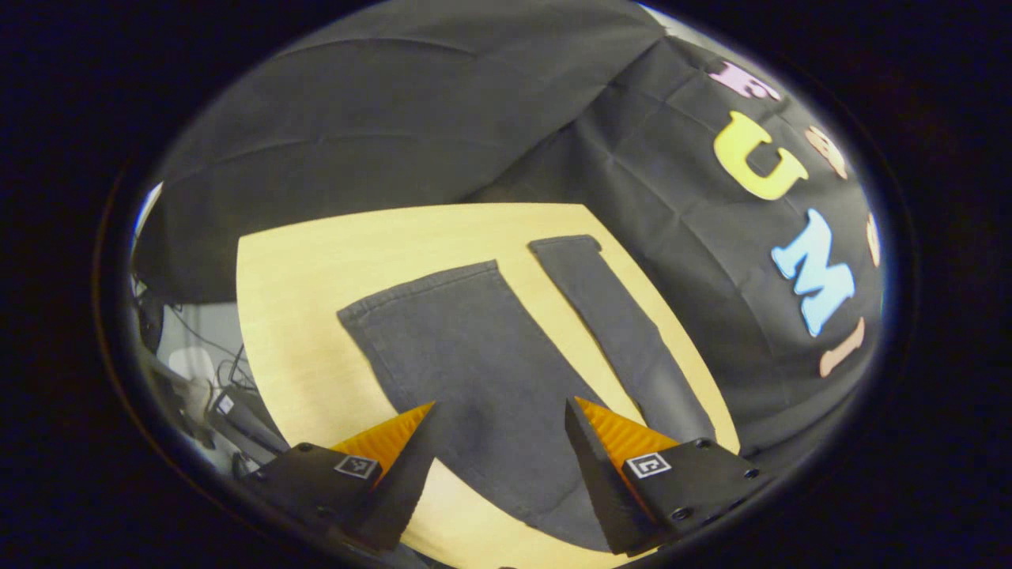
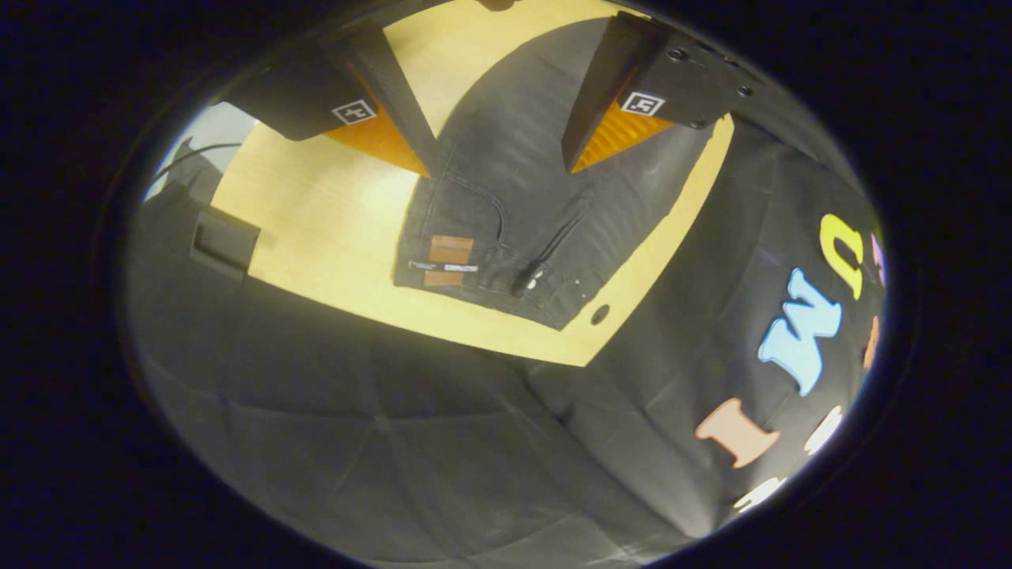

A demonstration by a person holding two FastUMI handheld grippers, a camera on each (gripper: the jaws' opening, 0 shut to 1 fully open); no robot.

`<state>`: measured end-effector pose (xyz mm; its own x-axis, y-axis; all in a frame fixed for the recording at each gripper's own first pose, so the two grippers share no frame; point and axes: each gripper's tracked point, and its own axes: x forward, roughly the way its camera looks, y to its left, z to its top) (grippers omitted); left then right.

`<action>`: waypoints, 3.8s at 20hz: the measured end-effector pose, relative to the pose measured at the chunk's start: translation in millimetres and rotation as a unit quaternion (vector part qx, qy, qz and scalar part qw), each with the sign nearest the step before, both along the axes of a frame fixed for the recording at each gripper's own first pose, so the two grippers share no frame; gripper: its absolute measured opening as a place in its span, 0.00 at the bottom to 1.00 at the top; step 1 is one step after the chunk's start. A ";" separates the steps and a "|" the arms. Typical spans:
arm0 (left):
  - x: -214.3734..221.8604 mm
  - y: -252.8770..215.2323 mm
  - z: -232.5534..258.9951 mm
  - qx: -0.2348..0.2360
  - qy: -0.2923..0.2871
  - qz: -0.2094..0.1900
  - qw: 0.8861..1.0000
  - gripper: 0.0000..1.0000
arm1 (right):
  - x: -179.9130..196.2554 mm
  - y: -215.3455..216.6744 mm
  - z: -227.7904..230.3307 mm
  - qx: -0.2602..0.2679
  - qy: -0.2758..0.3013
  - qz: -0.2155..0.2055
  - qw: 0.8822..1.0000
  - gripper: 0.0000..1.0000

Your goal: Grasp the waist and the cuffs of the jeans and fold them to make the two legs overlap; first hold the waist and fold one-third of the jeans toward the cuffs, then hold the cuffs and fold the remaining one-third in the same direction to finish folding.

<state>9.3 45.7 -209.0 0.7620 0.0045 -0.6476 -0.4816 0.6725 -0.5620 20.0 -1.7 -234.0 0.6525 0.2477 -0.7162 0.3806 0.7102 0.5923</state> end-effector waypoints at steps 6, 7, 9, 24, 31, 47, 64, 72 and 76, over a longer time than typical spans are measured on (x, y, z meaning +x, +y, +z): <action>-2.7 11.7 -39.3 -0.044 0.067 0.037 0.996 0.98 | 8.8 4.7 -18.6 0.026 0.042 -0.005 0.999 0.95; -4.7 13.6 -50.5 -0.051 0.087 0.041 0.994 0.98 | 8.0 5.4 -22.8 0.032 0.053 -0.005 0.998 0.96; -8.9 11.5 -60.3 -0.065 0.110 0.044 0.991 0.98 | 5.7 6.9 -28.7 0.042 0.069 -0.009 0.997 0.96; 25.9 34.1 -68.7 -0.116 0.120 0.071 0.983 0.95 | 12.2 22.8 -56.1 0.125 0.140 -0.038 0.981 0.95; 36.5 34.7 -72.7 -0.153 0.097 0.079 0.980 0.60 | 22.4 7.4 -58.8 0.169 0.165 -0.086 0.968 0.89; 39.0 27.5 -47.7 -0.280 -0.006 0.072 0.957 0.08 | 8.0 -9.8 -54.7 0.184 0.113 -0.023 0.976 0.00; -9.9 21.2 122.7 -0.285 -0.118 -0.002 0.951 0.08 | -14.4 -20.9 54.9 0.229 0.024 0.069 0.971 0.00; 90.0 -24.3 175.1 -0.257 -0.131 -0.057 0.956 0.08 | 59.5 0.1 99.8 0.235 -0.007 0.084 0.968 0.00; 152.7 -45.2 172.1 -0.242 -0.117 -0.066 0.961 0.08 | 104.8 8.5 96.8 0.252 0.003 0.068 0.965 0.00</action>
